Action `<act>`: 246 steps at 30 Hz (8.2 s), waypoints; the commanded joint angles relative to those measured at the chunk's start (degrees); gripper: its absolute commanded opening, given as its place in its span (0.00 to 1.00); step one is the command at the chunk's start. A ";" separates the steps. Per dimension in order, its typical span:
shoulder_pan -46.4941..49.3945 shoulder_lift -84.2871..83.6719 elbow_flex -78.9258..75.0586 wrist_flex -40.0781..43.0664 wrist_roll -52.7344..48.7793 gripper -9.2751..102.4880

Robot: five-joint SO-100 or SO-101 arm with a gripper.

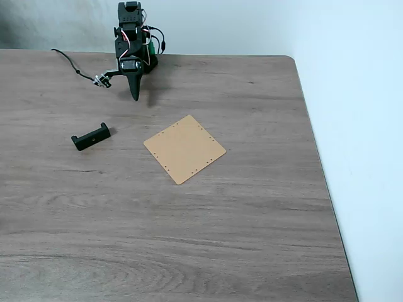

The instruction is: Grasp a black block and then place it on the board.

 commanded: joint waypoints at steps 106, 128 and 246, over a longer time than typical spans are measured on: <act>21.27 -105.47 -75.59 -8.70 -44.56 0.28; 21.53 -110.83 -78.49 -10.20 -44.56 0.09; 1.85 -43.68 -33.22 -7.21 -10.28 0.08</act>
